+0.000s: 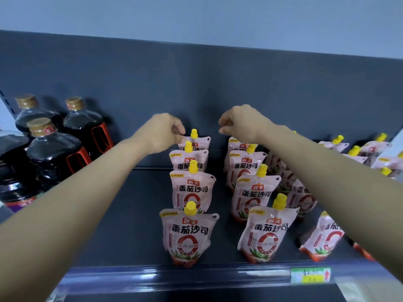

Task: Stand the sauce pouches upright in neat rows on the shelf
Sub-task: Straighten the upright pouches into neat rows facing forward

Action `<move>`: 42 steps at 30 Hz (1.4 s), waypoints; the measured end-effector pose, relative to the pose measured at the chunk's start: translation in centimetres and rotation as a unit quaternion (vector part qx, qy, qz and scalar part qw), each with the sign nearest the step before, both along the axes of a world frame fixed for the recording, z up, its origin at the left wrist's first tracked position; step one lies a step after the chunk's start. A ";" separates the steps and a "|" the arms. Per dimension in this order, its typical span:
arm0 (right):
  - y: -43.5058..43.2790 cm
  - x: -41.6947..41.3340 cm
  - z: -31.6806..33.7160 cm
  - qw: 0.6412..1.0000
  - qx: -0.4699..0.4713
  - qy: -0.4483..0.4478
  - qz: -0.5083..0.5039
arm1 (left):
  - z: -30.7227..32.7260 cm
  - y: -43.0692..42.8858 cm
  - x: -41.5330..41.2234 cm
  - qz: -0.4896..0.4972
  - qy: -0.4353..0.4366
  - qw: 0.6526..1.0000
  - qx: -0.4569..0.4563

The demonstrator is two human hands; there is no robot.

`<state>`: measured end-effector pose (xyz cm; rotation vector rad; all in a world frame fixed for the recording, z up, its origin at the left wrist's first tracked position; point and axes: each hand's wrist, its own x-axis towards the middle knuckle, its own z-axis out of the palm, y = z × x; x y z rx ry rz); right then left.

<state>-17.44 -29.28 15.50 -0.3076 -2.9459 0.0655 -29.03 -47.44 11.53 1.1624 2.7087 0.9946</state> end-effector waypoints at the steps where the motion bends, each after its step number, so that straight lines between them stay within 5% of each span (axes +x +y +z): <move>1: -0.2 0.5 0.1 1.000 0.008 -0.010 -0.004 | 0.5 0.0 0.5 -0.008 0.010 1.000 0.001; 8: -0.9 4.5 0.1 0.998 0.030 -0.037 -0.033 | 2.8 0.2 4.6 -0.062 0.053 0.996 -0.022; 12: -1.6 6.4 -0.9 0.999 0.023 -0.042 -0.020 | 3.4 -1.4 6.8 -0.108 -0.010 0.994 -0.030; 18: -2.8 8.2 -1.6 0.997 0.008 -0.063 0.045 | 1.1 -4.1 10.4 -0.165 -0.167 0.942 -0.240; 20: -3.0 8.8 -1.5 0.996 0.016 -0.063 0.065 | -0.5 -4.1 11.2 -0.146 -0.132 0.943 -0.267; 24: -3.1 9.9 -1.6 0.993 0.023 -0.079 0.089 | -2.3 -4.2 12.2 -0.091 -0.066 0.970 -0.217; 30: -2.6 11.4 -1.7 0.989 0.018 -0.113 0.090 | -3.0 -3.7 13.0 -0.061 -0.066 0.981 -0.169; 39: -1.4 13.7 -2.1 0.957 0.048 -0.280 0.054 | -3.9 -4.2 12.9 -0.035 -0.118 0.989 -0.078; 42: -1.0 14.0 -2.9 0.954 -0.015 -0.294 0.057 | -4.1 -4.2 13.1 -0.035 -0.108 0.991 -0.068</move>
